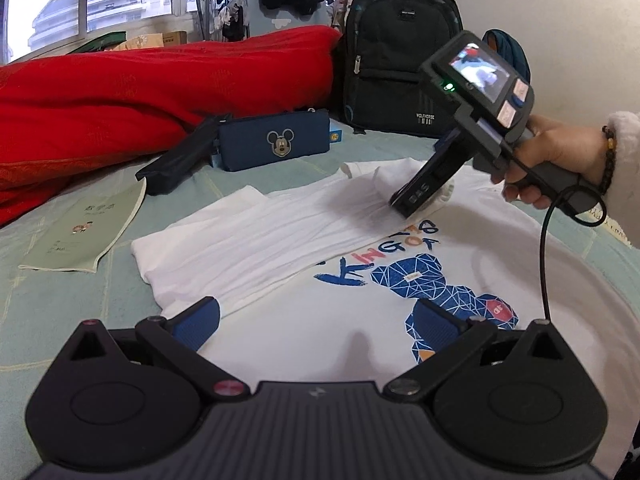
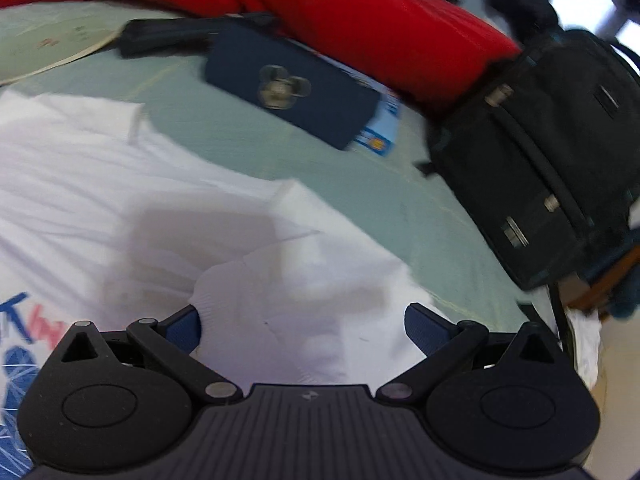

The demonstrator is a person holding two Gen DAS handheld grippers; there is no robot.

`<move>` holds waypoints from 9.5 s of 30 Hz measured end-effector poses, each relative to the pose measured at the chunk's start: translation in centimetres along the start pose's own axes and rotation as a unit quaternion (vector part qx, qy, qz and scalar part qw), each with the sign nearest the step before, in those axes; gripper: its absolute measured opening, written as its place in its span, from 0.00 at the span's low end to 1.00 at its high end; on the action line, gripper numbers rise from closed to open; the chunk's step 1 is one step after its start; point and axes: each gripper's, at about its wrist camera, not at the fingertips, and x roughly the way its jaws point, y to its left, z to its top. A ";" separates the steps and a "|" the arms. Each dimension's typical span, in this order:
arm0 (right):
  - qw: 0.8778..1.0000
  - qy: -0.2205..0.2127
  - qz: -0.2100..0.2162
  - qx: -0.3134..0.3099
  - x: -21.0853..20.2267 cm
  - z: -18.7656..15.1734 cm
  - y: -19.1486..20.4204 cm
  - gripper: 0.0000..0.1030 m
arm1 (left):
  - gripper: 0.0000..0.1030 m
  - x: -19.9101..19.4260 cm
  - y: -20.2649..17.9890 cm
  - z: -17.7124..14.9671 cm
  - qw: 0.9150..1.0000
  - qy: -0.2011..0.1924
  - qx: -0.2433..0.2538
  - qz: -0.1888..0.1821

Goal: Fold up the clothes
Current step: 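Move the open right gripper to the other sleeve cuff and grasp it, then lift the held sleeve cuff with the right gripper, then carry the held sleeve across the shirt body with the right gripper, then lower the sleeve onto the shirt body and open the right gripper, then withdraw the open right gripper from the folded sleeves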

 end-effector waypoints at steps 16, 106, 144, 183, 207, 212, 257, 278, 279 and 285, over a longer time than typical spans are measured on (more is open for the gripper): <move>0.987 0.007 -0.035 0.159 -0.5 -5.0 -11.2 1.00 | 0.99 0.4 0.0 -0.1 1.000 0.008 0.000 0.006; 0.917 -0.107 0.108 0.368 1.4 -8.6 -13.9 0.42 | 0.99 2.2 -0.2 -0.6 0.999 0.039 0.006 0.017; 0.974 -0.203 0.098 -0.034 -7.3 -13.7 -3.9 0.55 | 1.00 6.8 2.0 -0.8 0.933 0.069 0.218 0.277; 0.888 -0.152 -0.036 -0.433 -0.9 -11.9 1.7 0.09 | 0.99 0.5 2.3 -0.7 0.980 0.035 0.089 0.176; 0.975 -0.153 0.125 -0.106 -7.7 -11.7 -6.5 0.45 | 0.99 8.0 5.0 2.7 0.982 0.039 0.068 0.174; 0.967 -0.152 0.200 0.037 -6.1 -10.6 -8.7 0.47 | 0.99 7.4 6.6 -0.3 0.983 0.074 0.019 0.168; 0.928 -0.134 0.281 0.203 -6.9 -15.1 -8.4 0.78 | 0.97 10.5 14.3 2.1 0.970 0.103 -0.222 -0.002; 0.905 -0.149 0.305 0.257 -10.3 -18.2 -8.8 0.85 | 0.96 8.1 10.9 5.9 0.975 0.080 -0.200 -0.046; 0.904 -0.146 0.307 0.257 -10.4 -18.2 -8.7 0.85 | 0.97 7.9 10.4 5.2 0.974 0.091 -0.201 -0.059; 0.905 -0.140 0.304 0.263 -12.2 -19.3 -8.5 0.85 | 0.94 6.3 10.2 1.6 0.962 0.120 -0.240 -0.041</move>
